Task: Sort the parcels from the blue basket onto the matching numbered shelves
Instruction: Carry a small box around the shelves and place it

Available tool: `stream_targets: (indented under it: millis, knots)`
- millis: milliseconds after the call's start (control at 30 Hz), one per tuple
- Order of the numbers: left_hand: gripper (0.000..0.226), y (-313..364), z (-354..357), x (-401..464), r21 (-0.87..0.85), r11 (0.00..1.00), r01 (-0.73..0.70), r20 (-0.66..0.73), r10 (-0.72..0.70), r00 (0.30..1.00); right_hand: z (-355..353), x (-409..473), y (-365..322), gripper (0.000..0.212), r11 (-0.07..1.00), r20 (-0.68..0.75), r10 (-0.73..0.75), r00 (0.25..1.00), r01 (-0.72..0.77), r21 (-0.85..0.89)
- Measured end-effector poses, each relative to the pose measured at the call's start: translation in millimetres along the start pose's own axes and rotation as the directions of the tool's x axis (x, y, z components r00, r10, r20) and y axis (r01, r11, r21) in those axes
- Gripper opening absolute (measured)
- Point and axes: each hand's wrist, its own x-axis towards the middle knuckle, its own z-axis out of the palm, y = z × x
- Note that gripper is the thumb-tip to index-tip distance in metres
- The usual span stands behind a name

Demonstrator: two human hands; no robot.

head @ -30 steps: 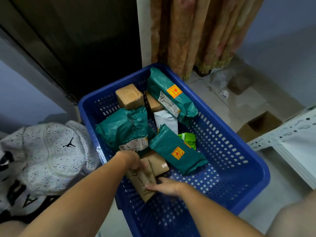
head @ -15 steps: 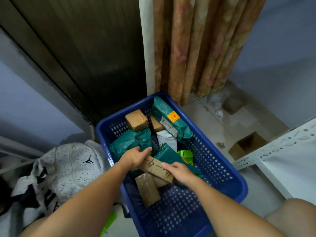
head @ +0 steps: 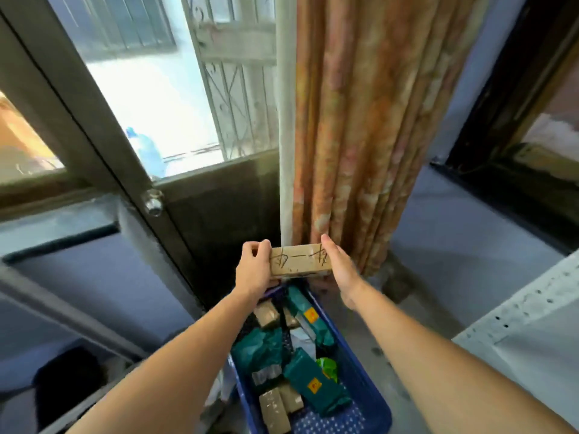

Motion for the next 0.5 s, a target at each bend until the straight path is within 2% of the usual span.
stream_targets:
  millis: [67, 167, 267, 400, 500]
  knots:
    - [0.025, 73.9, -6.9, -25.0, 0.031, 0.996, -0.082, 0.008, 0.082, 0.997, -9.6, -26.4, -69.4, 0.049, 0.997, -0.010, -0.074, 0.997, 0.073, -0.009]
    - [0.039, 169.3, -11.7, -61.7, 0.106, 0.976, -0.192, 0.060, 0.187, 0.981, -25.0, -59.1, -155.8, 0.040, 0.971, -0.095, -0.226, 0.970, 0.216, -0.102]
    - [0.036, 244.6, -12.0, -89.7, 0.172, 0.932, -0.319, 0.112, 0.304, 0.946, -41.7, -83.8, -224.6, 0.052, 0.916, -0.162, -0.390, 0.906, 0.364, -0.167]
    - [0.040, 306.8, -2.0, -109.2, 0.218, 0.841, -0.494, 0.192, 0.460, 0.867, -67.4, -115.5, -287.3, 0.057, 0.847, -0.212, -0.525, 0.824, 0.483, -0.221]
    - [0.041, 325.6, 5.5, -124.5, 0.174, 0.800, -0.574, 0.221, 0.536, 0.814, -81.8, -139.6, -306.2, 0.060, 0.816, -0.256, -0.574, 0.778, 0.520, -0.253]
